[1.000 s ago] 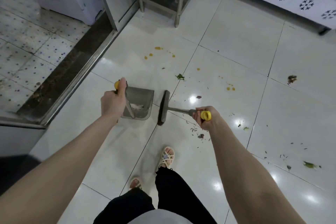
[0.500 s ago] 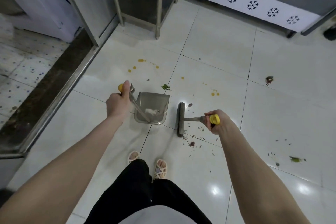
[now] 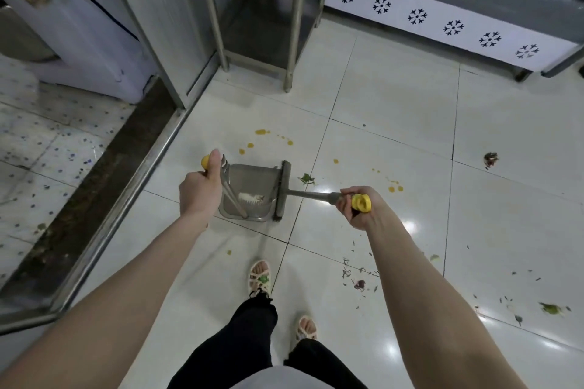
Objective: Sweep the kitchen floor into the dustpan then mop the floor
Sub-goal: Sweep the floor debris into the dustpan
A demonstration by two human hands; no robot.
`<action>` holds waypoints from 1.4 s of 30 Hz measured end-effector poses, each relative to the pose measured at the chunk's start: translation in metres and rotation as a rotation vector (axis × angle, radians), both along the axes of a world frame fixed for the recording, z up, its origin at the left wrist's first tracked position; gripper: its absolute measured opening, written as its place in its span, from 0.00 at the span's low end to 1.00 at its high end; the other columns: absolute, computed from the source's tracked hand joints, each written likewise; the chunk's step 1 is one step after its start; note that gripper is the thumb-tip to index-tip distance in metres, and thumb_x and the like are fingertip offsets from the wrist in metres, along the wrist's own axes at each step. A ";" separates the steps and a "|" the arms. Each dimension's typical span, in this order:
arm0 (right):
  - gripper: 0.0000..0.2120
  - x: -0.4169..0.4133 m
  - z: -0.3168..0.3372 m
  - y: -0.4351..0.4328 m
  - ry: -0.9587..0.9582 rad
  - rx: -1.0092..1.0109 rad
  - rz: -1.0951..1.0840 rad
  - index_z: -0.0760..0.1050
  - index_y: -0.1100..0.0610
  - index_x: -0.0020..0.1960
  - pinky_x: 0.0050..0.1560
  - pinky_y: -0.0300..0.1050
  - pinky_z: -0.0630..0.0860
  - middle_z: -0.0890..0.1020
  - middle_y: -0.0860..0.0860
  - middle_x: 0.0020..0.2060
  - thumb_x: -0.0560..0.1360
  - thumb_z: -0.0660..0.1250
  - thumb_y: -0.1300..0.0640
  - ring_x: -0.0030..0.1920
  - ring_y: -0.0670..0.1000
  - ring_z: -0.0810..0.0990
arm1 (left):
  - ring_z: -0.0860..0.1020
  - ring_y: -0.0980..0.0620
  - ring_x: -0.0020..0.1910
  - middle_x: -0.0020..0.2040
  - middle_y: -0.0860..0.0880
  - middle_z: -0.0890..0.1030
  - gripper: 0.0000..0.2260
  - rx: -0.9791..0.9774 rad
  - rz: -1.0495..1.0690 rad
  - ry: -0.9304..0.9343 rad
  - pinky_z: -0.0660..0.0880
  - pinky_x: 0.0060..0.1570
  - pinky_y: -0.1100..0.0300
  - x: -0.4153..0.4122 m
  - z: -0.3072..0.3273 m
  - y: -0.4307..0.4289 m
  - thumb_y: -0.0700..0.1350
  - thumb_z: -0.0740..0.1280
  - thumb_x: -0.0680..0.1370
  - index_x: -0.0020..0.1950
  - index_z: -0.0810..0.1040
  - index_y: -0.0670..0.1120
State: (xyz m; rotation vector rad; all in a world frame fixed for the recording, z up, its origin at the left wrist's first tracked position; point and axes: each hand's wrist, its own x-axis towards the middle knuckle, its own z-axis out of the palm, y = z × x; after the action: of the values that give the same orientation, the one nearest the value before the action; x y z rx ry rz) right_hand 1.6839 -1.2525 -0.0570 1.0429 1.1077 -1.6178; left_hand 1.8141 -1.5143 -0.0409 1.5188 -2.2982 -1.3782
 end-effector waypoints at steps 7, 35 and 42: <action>0.05 -0.028 -0.028 -0.094 -0.051 -0.109 -0.059 0.70 0.64 0.43 0.18 0.33 0.72 0.73 0.56 0.23 0.77 0.60 0.63 0.17 0.47 0.73 | 0.77 0.40 0.33 0.33 0.41 0.77 0.40 -0.049 -0.008 -0.038 0.75 0.35 0.50 -0.031 -0.002 -0.076 0.78 0.47 0.67 0.32 0.72 0.41; 0.07 -0.045 -0.019 -0.012 -0.068 0.108 -0.477 0.71 0.68 0.42 0.23 0.30 0.73 0.73 0.55 0.32 0.77 0.61 0.64 0.16 0.47 0.72 | 0.75 0.43 0.31 0.31 0.41 0.76 0.36 0.053 -0.191 -0.027 0.78 0.38 0.45 -0.107 -0.023 -0.036 0.73 0.52 0.74 0.33 0.72 0.39; 0.08 -0.021 -0.011 0.052 -0.058 0.161 -0.618 0.71 0.70 0.43 0.20 0.30 0.72 0.73 0.57 0.27 0.77 0.61 0.65 0.15 0.47 0.70 | 0.77 0.41 0.33 0.29 0.43 0.75 0.34 0.052 -0.301 -0.026 0.78 0.41 0.47 -0.124 -0.028 0.017 0.70 0.52 0.76 0.30 0.71 0.42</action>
State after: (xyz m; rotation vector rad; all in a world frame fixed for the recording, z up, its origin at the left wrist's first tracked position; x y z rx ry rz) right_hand 1.6628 -1.2001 -0.0680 1.6437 0.9357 -1.9732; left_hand 1.6901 -1.4974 -0.0693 1.2468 -2.6124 -1.5005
